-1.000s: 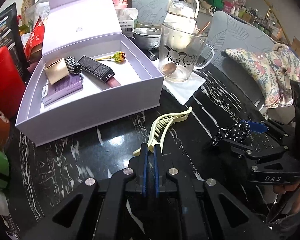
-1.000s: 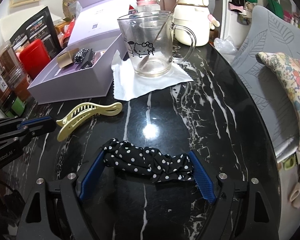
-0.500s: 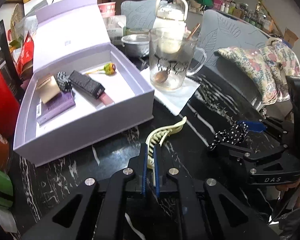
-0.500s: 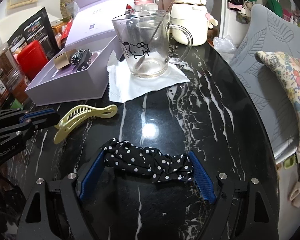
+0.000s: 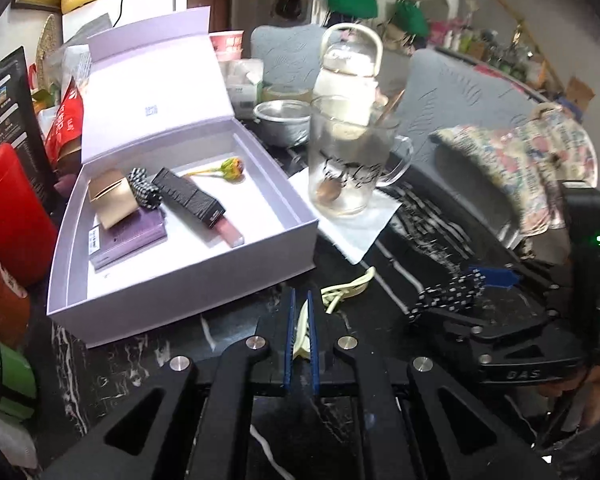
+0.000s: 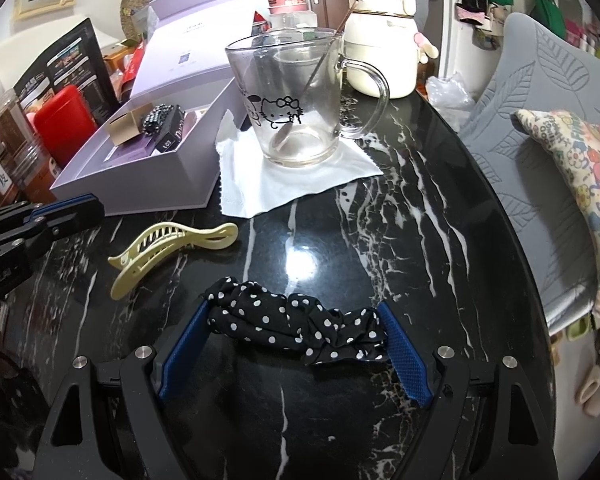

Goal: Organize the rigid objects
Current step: 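Lift the polka-dot scrunchie with the right gripper while the left gripper holds the cream hair clip, then carry the scrunchie over the lavender box and open the right gripper while the left gripper releases the clip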

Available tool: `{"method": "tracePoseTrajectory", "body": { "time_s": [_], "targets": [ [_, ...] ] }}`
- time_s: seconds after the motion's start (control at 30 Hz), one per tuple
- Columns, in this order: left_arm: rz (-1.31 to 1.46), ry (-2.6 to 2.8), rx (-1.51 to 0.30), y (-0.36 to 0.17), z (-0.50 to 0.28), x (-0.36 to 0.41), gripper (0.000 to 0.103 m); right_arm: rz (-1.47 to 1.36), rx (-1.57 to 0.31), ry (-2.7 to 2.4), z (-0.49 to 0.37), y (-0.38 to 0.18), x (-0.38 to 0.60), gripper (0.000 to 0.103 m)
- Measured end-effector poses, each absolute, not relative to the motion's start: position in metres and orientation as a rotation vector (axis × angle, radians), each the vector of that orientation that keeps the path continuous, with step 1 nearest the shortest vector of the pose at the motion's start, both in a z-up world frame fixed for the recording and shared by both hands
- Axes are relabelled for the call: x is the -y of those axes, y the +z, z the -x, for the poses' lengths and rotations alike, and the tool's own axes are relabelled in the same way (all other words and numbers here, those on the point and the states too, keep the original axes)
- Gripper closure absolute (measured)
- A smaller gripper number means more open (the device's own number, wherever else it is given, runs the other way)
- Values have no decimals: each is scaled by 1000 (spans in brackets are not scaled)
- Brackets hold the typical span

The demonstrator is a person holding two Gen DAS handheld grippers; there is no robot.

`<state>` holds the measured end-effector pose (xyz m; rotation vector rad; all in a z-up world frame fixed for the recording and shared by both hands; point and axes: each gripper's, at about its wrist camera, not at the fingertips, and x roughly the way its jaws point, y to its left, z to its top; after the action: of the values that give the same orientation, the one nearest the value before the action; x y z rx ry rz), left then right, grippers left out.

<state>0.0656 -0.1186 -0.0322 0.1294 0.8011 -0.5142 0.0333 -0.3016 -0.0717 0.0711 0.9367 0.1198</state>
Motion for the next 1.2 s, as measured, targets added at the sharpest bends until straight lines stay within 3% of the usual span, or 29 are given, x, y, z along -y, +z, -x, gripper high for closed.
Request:
{"method": "tracePoseTrajectory", "body": {
  "time_s": [0.73, 1.2],
  "targets": [
    [-212, -511, -788, -35, -63, 128, 96, -61, -914, 107, -26, -66, 295, 19],
    [-171, -403, -756, -18, -60, 96, 96, -42, -841, 144, -30, -37, 283, 19]
  ]
}}
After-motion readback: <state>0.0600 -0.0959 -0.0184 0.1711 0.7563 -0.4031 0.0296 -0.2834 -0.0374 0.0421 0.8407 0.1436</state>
